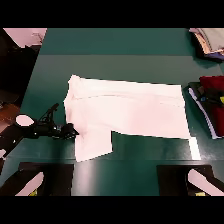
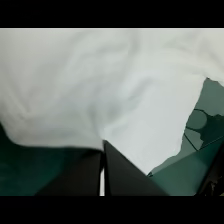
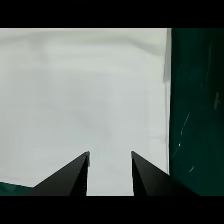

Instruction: Fold the shirts.

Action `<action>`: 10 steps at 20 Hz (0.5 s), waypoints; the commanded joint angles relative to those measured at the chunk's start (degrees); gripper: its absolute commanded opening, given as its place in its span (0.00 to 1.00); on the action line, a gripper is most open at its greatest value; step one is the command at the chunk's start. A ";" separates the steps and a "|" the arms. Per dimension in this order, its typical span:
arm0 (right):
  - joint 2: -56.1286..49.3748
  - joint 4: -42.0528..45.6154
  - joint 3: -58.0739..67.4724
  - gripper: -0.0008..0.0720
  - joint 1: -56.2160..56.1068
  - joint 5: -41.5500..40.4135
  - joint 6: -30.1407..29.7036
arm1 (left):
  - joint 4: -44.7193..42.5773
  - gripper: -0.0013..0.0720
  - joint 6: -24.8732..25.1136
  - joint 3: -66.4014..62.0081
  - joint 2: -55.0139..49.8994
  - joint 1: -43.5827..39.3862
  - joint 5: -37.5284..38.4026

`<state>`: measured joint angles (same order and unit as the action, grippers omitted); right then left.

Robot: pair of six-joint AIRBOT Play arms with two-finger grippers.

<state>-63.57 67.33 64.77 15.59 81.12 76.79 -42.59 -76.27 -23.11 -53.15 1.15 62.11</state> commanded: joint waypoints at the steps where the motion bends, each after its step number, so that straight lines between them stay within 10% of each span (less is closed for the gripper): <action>1: 0.07 0.28 -4.04 0.43 5.75 4.22 0.00 | 1.95 0.05 3.15 -1.55 0.07 0.02 1.66; 10: -4.09 -0.35 -25.05 0.55 22.69 -0.76 -4.07 | 2.38 0.05 4.33 -2.73 0.11 0.02 0.61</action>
<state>-65.58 67.37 44.73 34.63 81.32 74.37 -40.45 -72.27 -25.67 -53.08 1.15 63.57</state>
